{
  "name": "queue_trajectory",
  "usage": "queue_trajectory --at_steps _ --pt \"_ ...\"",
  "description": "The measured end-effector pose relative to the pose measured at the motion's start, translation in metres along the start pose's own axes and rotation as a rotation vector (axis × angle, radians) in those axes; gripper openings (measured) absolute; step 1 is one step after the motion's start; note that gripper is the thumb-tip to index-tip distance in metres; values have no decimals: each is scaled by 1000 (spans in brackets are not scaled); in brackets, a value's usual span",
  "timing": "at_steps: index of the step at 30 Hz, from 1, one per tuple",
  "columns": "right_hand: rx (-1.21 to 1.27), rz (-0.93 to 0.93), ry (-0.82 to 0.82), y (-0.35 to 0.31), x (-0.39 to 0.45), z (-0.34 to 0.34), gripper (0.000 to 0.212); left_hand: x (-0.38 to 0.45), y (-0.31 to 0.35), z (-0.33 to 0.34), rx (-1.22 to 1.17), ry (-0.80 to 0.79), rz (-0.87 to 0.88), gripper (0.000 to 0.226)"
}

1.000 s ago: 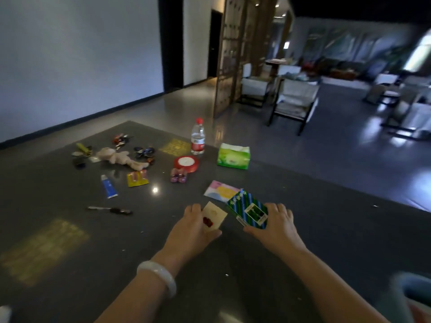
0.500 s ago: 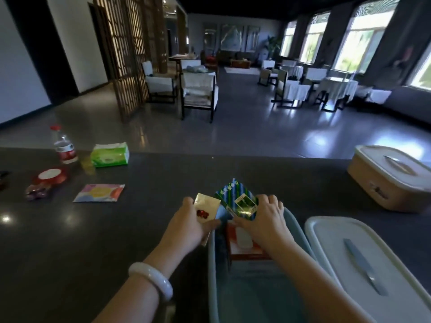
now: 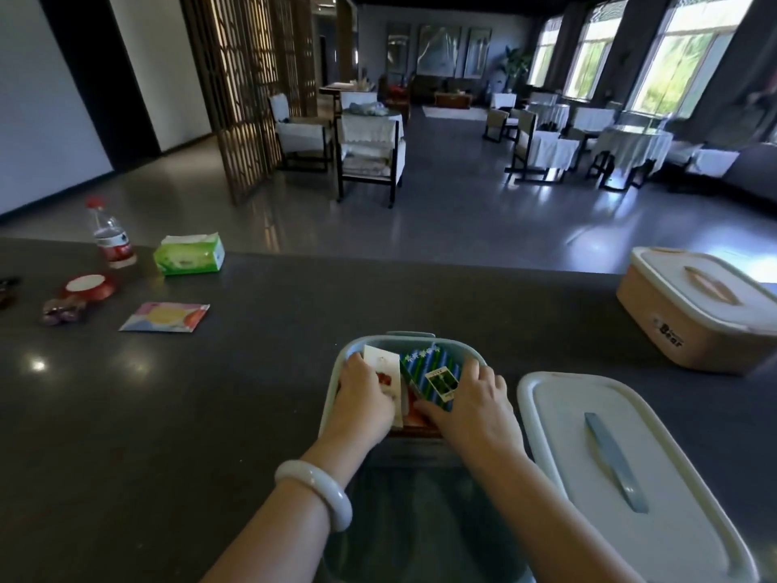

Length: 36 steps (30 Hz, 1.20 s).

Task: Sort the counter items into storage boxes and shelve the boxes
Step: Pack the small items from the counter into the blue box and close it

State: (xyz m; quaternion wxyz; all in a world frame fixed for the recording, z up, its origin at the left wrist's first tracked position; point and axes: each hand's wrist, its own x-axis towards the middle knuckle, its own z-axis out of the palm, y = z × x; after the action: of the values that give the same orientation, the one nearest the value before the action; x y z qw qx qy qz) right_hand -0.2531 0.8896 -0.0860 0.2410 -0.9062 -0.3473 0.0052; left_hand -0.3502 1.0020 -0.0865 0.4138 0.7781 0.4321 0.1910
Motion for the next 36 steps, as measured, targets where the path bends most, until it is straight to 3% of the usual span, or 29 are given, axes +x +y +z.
queue_trajectory --at_steps 7,11,15,20,28,36 --pt "-49 -45 -101 0 -7 10 80 -8 -5 7 66 -116 -129 75" --pt "-31 -83 -158 6 -7 7 80 -5 -3 6 71 -115 -148 78" --pt "-85 -156 -181 14 -8 4 58 -3 -2 8 99 -120 -155 82" --pt "-262 -265 -15 22 -13 7 36 2 -6 8 -1 -112 -122 80" --pt "-266 -245 16 29 -6 2 45 5 -10 12 173 -69 79 54" --pt "-161 -243 -32 36 -3 -4 59 3 -17 6 254 -190 189 69"
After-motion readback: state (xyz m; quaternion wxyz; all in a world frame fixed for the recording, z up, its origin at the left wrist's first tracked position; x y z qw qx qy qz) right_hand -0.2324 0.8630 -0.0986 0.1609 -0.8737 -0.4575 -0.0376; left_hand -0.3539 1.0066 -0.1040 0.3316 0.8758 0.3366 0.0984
